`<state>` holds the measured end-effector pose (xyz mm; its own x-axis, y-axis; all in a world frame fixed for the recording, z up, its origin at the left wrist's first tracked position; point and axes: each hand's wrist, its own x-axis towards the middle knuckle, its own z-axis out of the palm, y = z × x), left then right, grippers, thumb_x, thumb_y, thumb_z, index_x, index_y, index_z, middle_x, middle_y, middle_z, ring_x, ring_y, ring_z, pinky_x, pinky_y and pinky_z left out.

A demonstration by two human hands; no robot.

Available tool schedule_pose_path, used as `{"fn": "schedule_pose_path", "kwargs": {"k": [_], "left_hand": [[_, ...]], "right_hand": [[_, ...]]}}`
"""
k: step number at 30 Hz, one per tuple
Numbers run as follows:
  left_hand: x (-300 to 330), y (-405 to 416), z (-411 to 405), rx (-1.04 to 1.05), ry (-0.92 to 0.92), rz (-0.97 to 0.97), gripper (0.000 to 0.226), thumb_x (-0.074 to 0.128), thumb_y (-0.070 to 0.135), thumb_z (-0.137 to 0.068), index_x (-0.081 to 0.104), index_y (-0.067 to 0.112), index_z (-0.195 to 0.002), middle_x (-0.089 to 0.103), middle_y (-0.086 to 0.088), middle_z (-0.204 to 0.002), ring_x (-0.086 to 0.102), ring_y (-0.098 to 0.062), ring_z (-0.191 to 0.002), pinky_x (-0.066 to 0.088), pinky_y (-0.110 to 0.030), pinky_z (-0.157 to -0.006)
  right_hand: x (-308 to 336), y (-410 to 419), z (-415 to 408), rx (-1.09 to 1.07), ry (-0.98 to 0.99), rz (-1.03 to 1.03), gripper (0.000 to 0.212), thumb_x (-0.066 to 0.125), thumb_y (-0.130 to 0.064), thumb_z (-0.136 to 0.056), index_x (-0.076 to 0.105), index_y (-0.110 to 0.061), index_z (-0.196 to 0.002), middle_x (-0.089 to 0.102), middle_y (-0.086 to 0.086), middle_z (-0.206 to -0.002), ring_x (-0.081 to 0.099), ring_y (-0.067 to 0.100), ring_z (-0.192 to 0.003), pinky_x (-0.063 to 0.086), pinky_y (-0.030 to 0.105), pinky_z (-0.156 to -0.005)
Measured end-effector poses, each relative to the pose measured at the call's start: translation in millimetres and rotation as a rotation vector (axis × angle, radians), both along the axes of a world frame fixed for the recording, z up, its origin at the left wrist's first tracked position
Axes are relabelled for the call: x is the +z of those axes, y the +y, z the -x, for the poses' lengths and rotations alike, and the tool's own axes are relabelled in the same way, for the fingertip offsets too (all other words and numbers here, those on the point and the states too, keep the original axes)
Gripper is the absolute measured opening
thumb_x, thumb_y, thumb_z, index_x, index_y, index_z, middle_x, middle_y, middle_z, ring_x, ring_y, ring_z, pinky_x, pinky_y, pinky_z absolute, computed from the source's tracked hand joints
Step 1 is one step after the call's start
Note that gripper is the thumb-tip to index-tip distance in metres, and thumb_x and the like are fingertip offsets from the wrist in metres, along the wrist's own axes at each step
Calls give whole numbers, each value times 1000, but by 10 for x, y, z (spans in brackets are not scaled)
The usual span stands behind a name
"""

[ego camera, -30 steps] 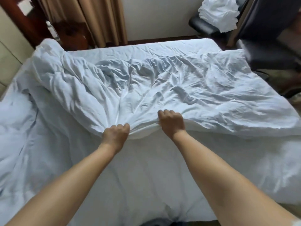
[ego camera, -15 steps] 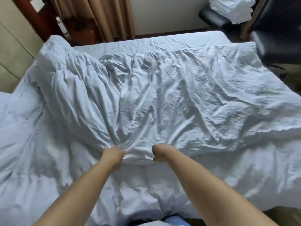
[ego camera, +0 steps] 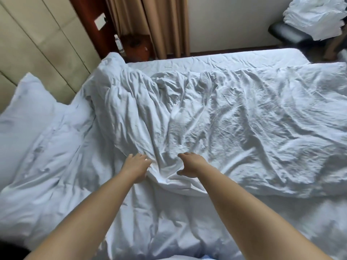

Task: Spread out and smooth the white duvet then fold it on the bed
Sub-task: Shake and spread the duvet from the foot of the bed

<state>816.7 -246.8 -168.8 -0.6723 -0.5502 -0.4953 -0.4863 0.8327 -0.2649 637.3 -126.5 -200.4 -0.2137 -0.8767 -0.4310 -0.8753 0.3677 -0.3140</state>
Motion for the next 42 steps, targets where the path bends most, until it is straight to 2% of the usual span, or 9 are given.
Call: {"fn": "schedule_pose_path", "kwargs": {"k": [9, 13, 19, 25, 28, 33, 36, 39, 42], "left_hand": [[162, -1011, -499, 26, 54, 46, 53, 53, 25, -91, 37, 24, -141, 34, -1, -146, 29, -21, -136, 25, -41, -111], [157, -1630, -773, -8, 71, 26, 53, 54, 19, -89, 38, 22, -139, 36, -1, -143, 29, -21, -136, 24, -43, -112], [62, -2656, -1126, -56, 119, -24, 52, 48, 11, -89, 39, 19, -139, 35, -5, -142, 31, -25, -133, 27, -43, -110], [-180, -3324, -1347, -110, 125, -111, 50, 45, 9, -88, 40, 17, -137, 36, -6, -142, 32, -25, -132, 28, -43, -109], [-349, -3573, -1349, -115, 121, -152, 50, 45, 7, -88, 40, 16, -137, 36, -6, -142, 32, -25, -132, 27, -44, -110], [-643, -3883, -1207, -90, 116, -192, 51, 49, 12, -88, 38, 16, -138, 34, -4, -144, 30, -24, -135, 27, -43, -111], [-780, -4019, -1096, -72, 136, -213, 52, 52, 17, -90, 36, 16, -139, 33, -3, -146, 30, -22, -136, 28, -42, -111], [-902, -4173, -977, -62, 134, -234, 51, 54, 15, -87, 39, 17, -135, 36, -3, -141, 34, -23, -132, 31, -41, -108], [-1052, -4324, -835, -27, 143, -245, 46, 56, 10, -83, 42, 16, -126, 41, -3, -131, 40, -23, -123, 35, -38, -102]], "right_hand": [[192, -1010, -737, 104, 49, 88, 74, 62, -47, -85, 29, -23, -146, 41, 2, -143, 37, 24, -132, 39, 38, -103], [209, -1583, -1081, 78, 82, 67, 75, 61, -46, -85, 26, -23, -148, 37, 1, -145, 35, 23, -134, 38, 37, -102], [177, -2532, -1563, 40, 123, 39, 68, 61, -43, -86, 33, -20, -144, 39, 4, -143, 37, 25, -132, 39, 36, -102], [-104, -3203, -1857, -14, 119, -90, 66, 61, -40, -88, 34, -20, -144, 36, 5, -146, 35, 25, -135, 36, 37, -104], [-291, -3488, -1931, -5, 123, -86, 59, 58, -34, -90, 36, -19, -143, 33, 5, -147, 33, 24, -136, 35, 37, -105], [-652, -3937, -1988, 67, 64, -114, 50, 51, -20, -91, 40, -17, -140, 38, 5, -144, 38, 26, -133, 36, 36, -104], [-838, -4178, -1897, 76, 60, -165, 51, 49, -18, -92, 38, -16, -142, 33, 7, -148, 32, 26, -137, 34, 38, -108], [-989, -4381, -1706, -25, 96, -191, 51, 49, -19, -92, 37, -15, -142, 18, 10, -156, 21, 27, -141, 29, 42, -111], [-1138, -4456, -1348, -267, 123, -140, 59, 50, -21, -91, 29, -12, -145, 11, 7, -158, 22, 26, -141, 30, 44, -107]]}}
